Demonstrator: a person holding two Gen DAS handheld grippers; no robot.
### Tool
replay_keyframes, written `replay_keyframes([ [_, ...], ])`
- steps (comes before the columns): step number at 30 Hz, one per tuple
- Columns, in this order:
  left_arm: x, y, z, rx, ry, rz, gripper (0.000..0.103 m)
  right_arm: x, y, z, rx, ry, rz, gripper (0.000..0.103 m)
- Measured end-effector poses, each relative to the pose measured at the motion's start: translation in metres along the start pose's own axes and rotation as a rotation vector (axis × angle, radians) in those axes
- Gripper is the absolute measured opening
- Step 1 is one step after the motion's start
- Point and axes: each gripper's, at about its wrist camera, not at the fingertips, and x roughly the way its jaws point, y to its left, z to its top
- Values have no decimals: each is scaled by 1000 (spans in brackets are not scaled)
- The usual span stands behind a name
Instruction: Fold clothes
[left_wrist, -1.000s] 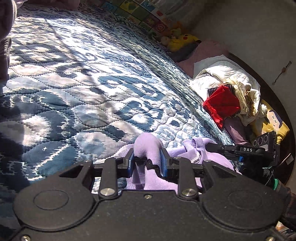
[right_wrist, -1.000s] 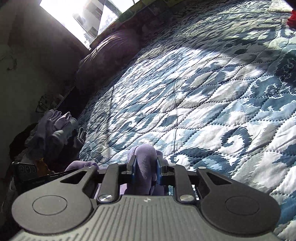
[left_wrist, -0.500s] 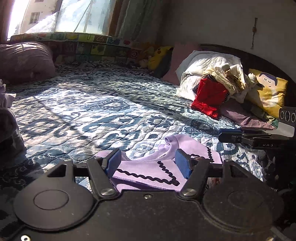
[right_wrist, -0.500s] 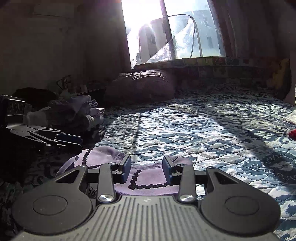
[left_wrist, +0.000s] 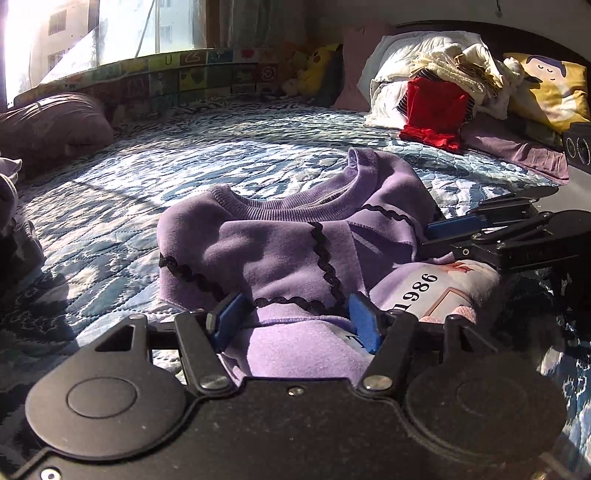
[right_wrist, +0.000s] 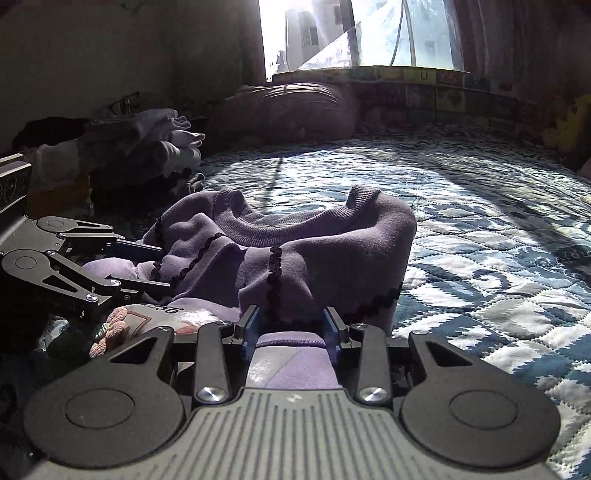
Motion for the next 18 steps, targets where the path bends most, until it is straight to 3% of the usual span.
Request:
replay_keyframes([
  [3,-5,-5,7,9,9,19,62,-8,11,15,-48,21,-43,37],
  [5,-22,-8,18,-14,4,49,63,-32,23,21,-91,-51,-76,39],
  [8,-59,-26,23,-2,-97,46,63,-63,45,21,-187,-140,-115,38],
  [10,-68,-39,20,35,-105,54,59,-65,52,14,-224,-132,-118,36],
  [13,-55,-46,7,40,-43,63,56,-46,49,-1,-157,-43,-115,36],
  [15,-41,-41,-8,-31,-2,58,57,-36,45,-8,-113,-18,-104,38],
  [18,-37,-37,-16,-125,-21,71,58,-26,38,-10,-56,-3,-83,38],
])
